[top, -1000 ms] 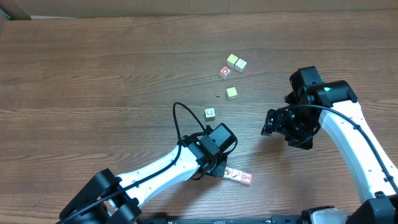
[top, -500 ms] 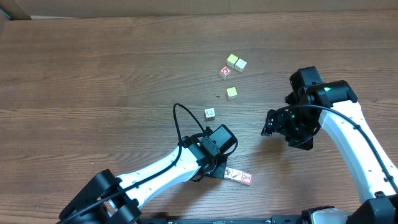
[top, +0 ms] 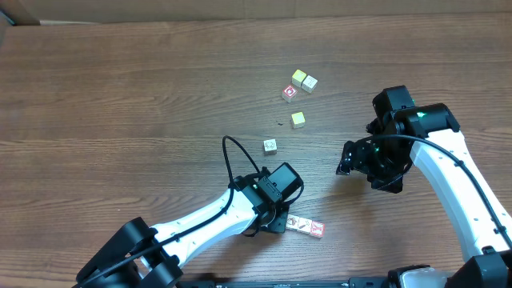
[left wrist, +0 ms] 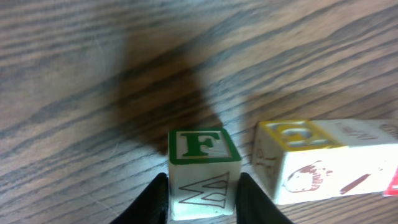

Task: Flip 5 blocks

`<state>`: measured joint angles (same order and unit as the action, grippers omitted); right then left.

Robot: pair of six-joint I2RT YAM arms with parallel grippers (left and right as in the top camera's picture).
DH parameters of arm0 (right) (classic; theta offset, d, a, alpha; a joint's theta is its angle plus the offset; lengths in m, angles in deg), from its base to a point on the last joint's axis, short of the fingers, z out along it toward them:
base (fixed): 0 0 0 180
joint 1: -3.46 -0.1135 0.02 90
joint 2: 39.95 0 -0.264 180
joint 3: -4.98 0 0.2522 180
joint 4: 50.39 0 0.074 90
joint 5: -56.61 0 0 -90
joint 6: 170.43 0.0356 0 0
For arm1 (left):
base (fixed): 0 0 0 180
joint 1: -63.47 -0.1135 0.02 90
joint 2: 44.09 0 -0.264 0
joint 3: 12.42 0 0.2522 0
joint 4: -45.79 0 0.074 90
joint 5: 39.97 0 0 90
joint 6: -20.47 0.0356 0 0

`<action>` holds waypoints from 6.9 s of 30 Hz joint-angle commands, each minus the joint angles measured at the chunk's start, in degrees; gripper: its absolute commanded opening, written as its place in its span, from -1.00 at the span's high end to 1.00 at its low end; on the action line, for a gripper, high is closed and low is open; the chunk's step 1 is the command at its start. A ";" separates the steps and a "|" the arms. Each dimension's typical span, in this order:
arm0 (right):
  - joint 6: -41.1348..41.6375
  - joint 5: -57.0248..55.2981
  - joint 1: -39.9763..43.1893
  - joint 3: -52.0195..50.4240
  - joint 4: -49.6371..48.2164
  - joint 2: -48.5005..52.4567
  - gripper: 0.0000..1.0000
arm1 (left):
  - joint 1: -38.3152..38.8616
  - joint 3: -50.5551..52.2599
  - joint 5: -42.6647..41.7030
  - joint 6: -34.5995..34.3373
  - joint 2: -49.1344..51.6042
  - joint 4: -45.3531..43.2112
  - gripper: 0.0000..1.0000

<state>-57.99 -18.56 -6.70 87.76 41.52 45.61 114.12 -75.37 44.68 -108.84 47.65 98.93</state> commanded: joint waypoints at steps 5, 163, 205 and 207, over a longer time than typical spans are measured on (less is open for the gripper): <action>-0.17 0.31 0.15 1.36 0.09 -0.72 -0.72 | 0.55 1.05 -0.17 -0.50 0.76 0.04 0.30; -1.95 0.28 0.15 1.36 1.18 -0.72 -0.79 | -14.97 -36.28 12.81 11.67 8.55 26.80 0.91; -1.90 0.28 0.15 1.36 2.38 -0.72 -0.78 | 2.10 4.15 6.32 -4.42 -2.71 -2.89 0.82; -1.90 0.28 0.15 1.36 2.38 -0.72 -0.78 | 2.08 4.15 6.43 -4.39 -2.71 -3.06 0.83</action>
<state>-59.48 -18.56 -6.70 87.76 43.97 45.61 116.33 -71.63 51.72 -112.71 44.39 96.22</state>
